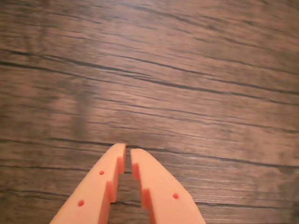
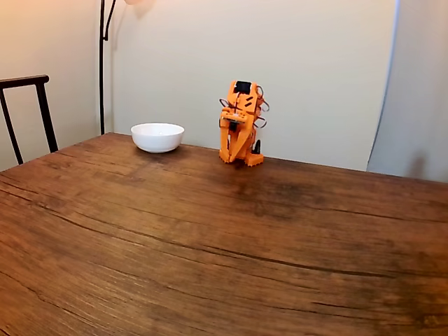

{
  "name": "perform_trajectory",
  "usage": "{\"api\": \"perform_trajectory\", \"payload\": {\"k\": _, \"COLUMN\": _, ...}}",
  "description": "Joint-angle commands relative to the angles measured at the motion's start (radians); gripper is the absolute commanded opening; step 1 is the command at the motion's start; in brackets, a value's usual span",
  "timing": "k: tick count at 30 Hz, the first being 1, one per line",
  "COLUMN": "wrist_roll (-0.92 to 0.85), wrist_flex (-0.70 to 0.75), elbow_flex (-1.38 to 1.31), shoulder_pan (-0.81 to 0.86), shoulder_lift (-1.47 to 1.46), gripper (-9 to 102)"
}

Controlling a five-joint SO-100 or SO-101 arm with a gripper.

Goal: Grasp the cube and drop it in the bowl

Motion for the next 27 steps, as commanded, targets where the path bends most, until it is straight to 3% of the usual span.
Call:
{"api": "perform_trajectory", "payload": {"k": 1, "wrist_roll": 0.017, "wrist_flex": -0.018, "elbow_flex": -0.089, "shoulder_pan": 0.028, "shoulder_lift": 0.051, "gripper": -1}}
{"api": "perform_trajectory", "payload": {"k": 27, "wrist_roll": 0.058, "wrist_flex": -0.015, "elbow_flex": 0.112, "shoulder_pan": 0.003, "shoulder_lift": 0.112, "gripper": -1}}
